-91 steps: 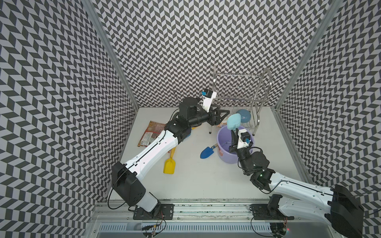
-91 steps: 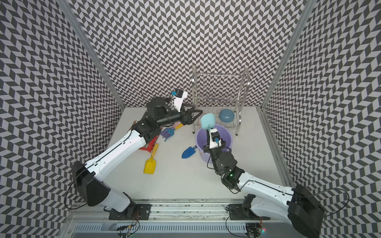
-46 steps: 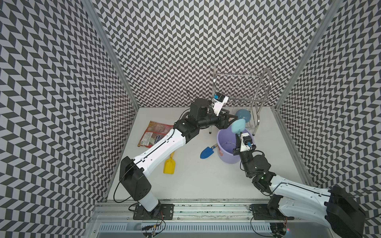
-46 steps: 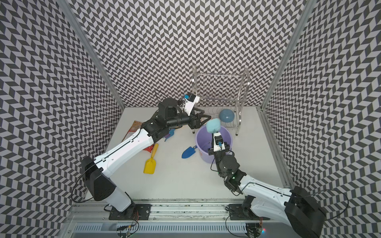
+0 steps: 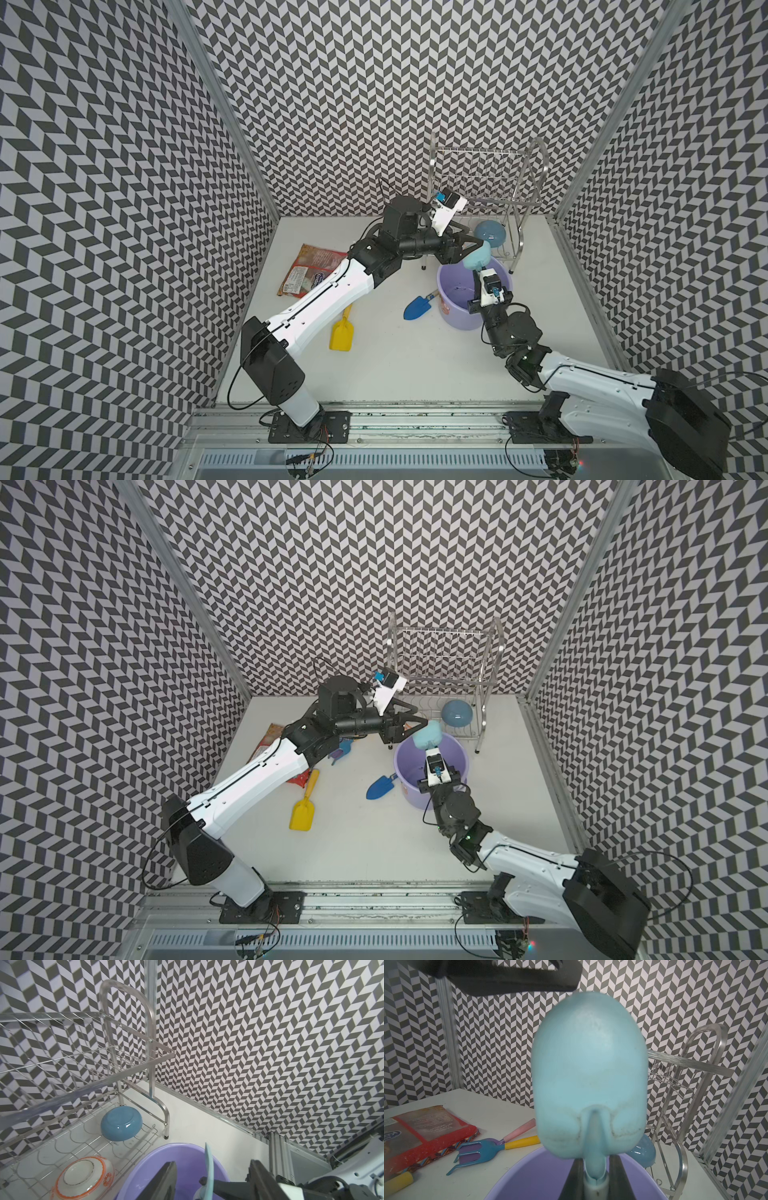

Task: Organize the gardening tools
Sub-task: Place the gardening tool in the container.

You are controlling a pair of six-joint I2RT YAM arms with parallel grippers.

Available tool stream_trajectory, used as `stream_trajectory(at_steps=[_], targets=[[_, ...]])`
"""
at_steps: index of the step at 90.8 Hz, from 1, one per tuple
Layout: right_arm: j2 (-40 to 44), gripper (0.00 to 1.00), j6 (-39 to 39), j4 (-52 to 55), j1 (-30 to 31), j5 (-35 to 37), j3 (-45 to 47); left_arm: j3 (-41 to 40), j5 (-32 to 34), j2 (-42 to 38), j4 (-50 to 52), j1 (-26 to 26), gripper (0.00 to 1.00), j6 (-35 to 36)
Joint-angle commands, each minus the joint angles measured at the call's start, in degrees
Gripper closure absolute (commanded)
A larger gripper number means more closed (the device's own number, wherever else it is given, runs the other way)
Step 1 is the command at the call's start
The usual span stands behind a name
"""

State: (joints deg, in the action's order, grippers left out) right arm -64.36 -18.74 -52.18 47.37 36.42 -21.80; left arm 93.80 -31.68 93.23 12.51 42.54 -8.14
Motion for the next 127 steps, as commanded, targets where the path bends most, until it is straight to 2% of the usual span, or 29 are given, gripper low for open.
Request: stream_trajectory(at_steps=[1,21,33,43,52,58,64,81,89,96,106,108,114,123,127], targets=[[-0.6,1.00,-1.3,-4.3,-0.4,-0.7,-1.3,1.5,-2.6,-0.2,2.3,1.0,0.47,2.5],[1.8,1.00,-0.3,-3.9,-0.4,-2.5,-0.4,1.7,3.8,0.2,4.5,1.1,0.48,3.0],[2.3,1.00,-0.8,-3.8,-0.4,-2.9,-0.2,3.3,5.5,1.3,5.7,1.1,0.45,2.8],[2.2,1.00,-1.4,-4.0,-0.4,-2.6,-0.2,5.4,5.3,2.4,7.1,1.1,0.47,2.8],[1.8,1.00,-1.9,-4.9,-0.4,-2.7,-0.3,5.2,3.0,2.9,6.8,1.3,0.52,2.8],[1.1,1.00,-2.3,-5.5,-0.4,-2.7,-0.5,4.8,2.3,3.3,6.7,1.4,0.63,3.2],[0.4,1.00,-2.6,-5.8,-0.4,-2.6,-0.9,4.4,2.2,3.7,6.9,1.6,0.68,3.7],[-1.2,1.00,-2.4,-6.9,-0.5,-2.8,-1.3,4.5,2.1,4.4,8.6,1.6,0.69,4.8],[-1.8,1.00,-2.1,-7.2,-0.6,-3.1,-1.2,4.6,2.0,4.7,8.6,1.6,0.80,4.8],[-2.1,1.00,-2.1,-7.2,-0.7,-3.0,-1.4,4.8,2.1,5.0,8.6,1.6,0.99,4.8],[-1.5,1.00,-2.0,-5.4,-0.7,-2.7,-2.1,5.3,2.5,5.3,8.4,1.6,1.00,4.7],[-1.2,0.96,-1.8,-4.6,-0.7,-2.5,-2.1,5.5,2.7,5.3,8.2,1.7,1.00,4.6],[0.4,0.73,-0.6,-2.6,-0.7,-2.3,-1.9,6.0,3.3,5.3,7.7,1.6,1.00,4.4],[3.2,0.61,1.7,0.4,-0.8,-1.8,-0.8,5.8,5.8,5.2,6.6,1.6,1.00,4.3],[4.3,0.52,3.6,2.4,-0.7,-1.1,-0.5,5.7,7.4,5.3,6.5,1.7,1.00,4.3]])
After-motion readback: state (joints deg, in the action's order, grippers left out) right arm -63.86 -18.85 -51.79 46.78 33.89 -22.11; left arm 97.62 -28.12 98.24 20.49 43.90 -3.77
